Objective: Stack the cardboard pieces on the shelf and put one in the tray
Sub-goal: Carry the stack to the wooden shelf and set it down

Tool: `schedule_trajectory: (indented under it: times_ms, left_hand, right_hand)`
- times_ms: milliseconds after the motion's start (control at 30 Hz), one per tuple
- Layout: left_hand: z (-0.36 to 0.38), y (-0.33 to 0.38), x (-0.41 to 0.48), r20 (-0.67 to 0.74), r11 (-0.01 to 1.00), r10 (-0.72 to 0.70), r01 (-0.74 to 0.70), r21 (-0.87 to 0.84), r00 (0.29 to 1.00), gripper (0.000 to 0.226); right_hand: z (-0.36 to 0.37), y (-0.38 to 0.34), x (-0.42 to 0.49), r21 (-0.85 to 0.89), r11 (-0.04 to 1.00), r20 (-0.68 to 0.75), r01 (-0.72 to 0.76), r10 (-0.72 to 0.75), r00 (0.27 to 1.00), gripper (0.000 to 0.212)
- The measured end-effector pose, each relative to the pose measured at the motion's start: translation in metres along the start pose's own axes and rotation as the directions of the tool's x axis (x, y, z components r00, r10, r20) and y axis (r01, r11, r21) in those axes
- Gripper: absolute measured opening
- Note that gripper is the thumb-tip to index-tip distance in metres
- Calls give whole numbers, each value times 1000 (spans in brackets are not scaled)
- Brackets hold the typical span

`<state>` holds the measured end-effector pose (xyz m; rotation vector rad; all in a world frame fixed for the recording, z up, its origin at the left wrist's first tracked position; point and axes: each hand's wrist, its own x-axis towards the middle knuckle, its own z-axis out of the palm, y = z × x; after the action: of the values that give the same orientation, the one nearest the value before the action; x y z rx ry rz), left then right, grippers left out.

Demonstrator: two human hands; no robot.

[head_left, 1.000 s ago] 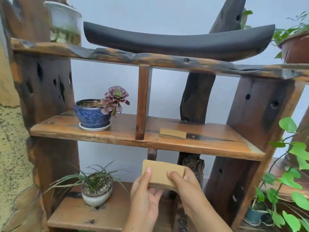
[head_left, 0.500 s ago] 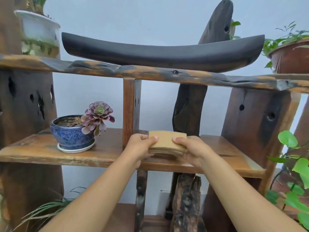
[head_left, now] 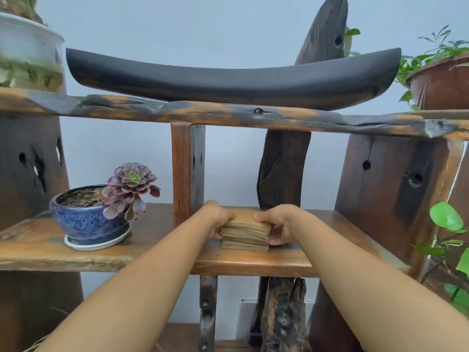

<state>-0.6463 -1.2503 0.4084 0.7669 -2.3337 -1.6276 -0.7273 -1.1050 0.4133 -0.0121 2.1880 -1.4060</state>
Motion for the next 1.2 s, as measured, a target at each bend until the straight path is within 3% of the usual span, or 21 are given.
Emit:
schedule_trajectory:
  times_ms: [67, 133, 300, 400, 467, 567, 767, 900, 967, 1067, 1200]
  left_hand:
    - [5, -1, 4, 20, 988, -33, 29, 151, 999, 27]
    - [5, -1, 7, 27, 956, -94, 83, 283, 995, 39]
    - [-1, 12, 13, 82, 920, -251, 211, 329, 965, 56]
    - [5, 19, 13, 100, 906, -283, 231, 356, 954, 48]
    - [11, 17, 17, 80, 901, -301, 256, 350, 950, 48]
    - [16, 10, 22, 49, 917, -323, 300, 262, 945, 47]
    - [12, -6, 18, 82, 952, -273, 281, -117, 958, 34]
    - [15, -14, 12, 4, 941, -156, 150, -304, 988, 51]
    - [19, -19, 7, -8, 933, -102, 93, -348, 995, 53]
    - [24, -28, -3, -39, 914, -43, 23, -406, 998, 49]
    - [32, -42, -31, -90, 851, 49, -89, -517, 995, 32]
  right_hand:
    - [6, 3, 8, -60, 998, -12, -21, 20, 1000, 46]
    - [7, 1, 12, -127, 991, -45, -30, 25, 999, 52]
    - [1, -15, 8, -376, 914, -101, -153, 123, 987, 80]
    - [3, -19, 8, -369, 911, -79, -183, 166, 983, 74]
    - [3, -15, 13, -261, 948, -57, -181, 172, 983, 61]
    - [1, -6, 13, -100, 978, -45, -184, 180, 983, 44]
    - [6, 5, 10, -43, 996, -62, -76, 73, 995, 37]
    - [6, 17, 5, 77, 995, -64, 58, -53, 997, 34]
    - [4, 25, 4, 155, 979, -88, 132, -120, 989, 45]
    - [9, 39, -1, 232, 944, -130, 233, -207, 970, 56]
    - [14, 60, -21, 300, 892, -197, 338, -289, 937, 54]
